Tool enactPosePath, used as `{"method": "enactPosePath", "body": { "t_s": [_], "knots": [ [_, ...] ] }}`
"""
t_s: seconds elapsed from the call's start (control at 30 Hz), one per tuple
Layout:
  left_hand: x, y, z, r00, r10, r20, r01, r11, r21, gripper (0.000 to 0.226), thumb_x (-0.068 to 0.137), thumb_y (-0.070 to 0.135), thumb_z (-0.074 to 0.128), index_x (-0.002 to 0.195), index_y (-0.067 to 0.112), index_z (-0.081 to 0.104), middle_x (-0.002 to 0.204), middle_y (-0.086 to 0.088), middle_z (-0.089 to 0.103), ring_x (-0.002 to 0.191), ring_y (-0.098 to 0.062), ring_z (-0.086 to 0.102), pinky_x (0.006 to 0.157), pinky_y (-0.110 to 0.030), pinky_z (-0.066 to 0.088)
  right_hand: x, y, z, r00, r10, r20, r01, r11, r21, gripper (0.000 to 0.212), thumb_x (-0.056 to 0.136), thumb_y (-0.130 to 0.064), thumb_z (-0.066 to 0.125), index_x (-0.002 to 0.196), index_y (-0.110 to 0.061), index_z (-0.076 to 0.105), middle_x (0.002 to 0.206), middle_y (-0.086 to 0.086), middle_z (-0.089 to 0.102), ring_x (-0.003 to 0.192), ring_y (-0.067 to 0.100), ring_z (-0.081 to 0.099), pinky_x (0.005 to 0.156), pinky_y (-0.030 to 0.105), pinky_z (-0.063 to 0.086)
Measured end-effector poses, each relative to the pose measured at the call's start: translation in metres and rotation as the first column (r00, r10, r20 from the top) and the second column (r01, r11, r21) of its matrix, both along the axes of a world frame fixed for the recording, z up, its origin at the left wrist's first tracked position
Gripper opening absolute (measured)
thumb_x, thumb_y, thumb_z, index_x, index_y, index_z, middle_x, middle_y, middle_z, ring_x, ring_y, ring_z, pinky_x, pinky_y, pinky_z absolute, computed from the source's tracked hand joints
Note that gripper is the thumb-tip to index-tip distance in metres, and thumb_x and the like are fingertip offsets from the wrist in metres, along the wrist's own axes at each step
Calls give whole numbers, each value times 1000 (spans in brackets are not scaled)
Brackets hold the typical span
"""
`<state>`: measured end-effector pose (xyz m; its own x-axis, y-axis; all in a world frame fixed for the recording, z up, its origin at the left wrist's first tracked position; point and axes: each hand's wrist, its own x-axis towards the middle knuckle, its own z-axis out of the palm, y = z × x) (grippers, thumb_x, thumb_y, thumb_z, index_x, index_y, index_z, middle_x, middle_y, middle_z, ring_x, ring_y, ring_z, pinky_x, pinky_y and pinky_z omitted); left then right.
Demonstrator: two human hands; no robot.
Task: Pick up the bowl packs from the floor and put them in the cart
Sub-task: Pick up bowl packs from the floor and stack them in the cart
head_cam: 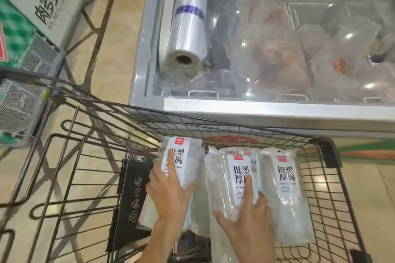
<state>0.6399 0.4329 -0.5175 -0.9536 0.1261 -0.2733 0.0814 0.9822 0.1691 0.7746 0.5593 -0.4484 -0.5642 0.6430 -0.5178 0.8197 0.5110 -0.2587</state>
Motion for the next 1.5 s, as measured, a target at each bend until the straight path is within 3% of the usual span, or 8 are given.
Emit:
{"method": "enactPosePath", "body": {
  "t_s": [0.2,0.37,0.53,0.97,1.23,1.37,1.5],
  "knots": [
    [2,-14,8,994,81,76,-84,996,43,130,69,64,82,161,36,-5,151,-18,28,135,-36,36,102,-57,41,-35,-19,-15,994,-80,-81,81,997,8,123,80,-77,59,151,-37,-31,159,16,9,143,33,24,108,51,42],
    [1,-28,5,981,160,112,-166,985,46,128,74,67,76,158,37,-15,158,-21,19,145,-39,25,108,-59,36,-66,-41,-35,987,-136,-84,142,988,68,128,80,-74,61,151,-30,-36,158,24,10,141,36,24,105,49,41],
    [-2,-32,-1,983,150,103,-156,986,52,129,74,65,78,159,35,-15,159,-22,18,145,-40,24,109,-60,35,-67,-54,-46,982,-147,-120,163,977,139,131,76,-72,69,159,-25,-22,154,27,20,134,40,32,97,53,45],
    [-3,-30,-5,988,127,84,-131,990,45,132,71,61,82,160,33,-12,155,-21,21,140,-40,30,107,-59,38,-52,-68,-48,989,-139,-49,144,984,107,129,79,-75,62,153,-30,-33,157,22,9,138,34,22,106,47,39],
    [-1,-33,-7,991,114,76,-118,992,50,132,71,60,82,161,31,-11,156,-22,21,140,-41,29,107,-60,37,-53,-74,-51,994,-83,-75,93,986,141,129,75,-71,70,158,-28,-19,153,23,15,134,38,29,101,52,43],
    [-2,-34,-8,991,111,79,-116,992,54,133,71,61,82,161,32,-11,157,-21,21,141,-41,28,108,-60,38,-35,-79,-54,994,-50,-94,65,984,168,128,68,-72,75,163,-24,4,149,27,29,128,42,39,90,57,51],
    [-3,-35,-10,990,118,78,-122,991,56,133,71,60,83,161,33,-12,157,-21,21,142,-41,28,108,-62,38,-38,-70,-55,995,-9,-101,29,981,193,129,70,-71,74,162,-27,-3,150,24,27,129,39,38,94,53,49]
  ]
}}
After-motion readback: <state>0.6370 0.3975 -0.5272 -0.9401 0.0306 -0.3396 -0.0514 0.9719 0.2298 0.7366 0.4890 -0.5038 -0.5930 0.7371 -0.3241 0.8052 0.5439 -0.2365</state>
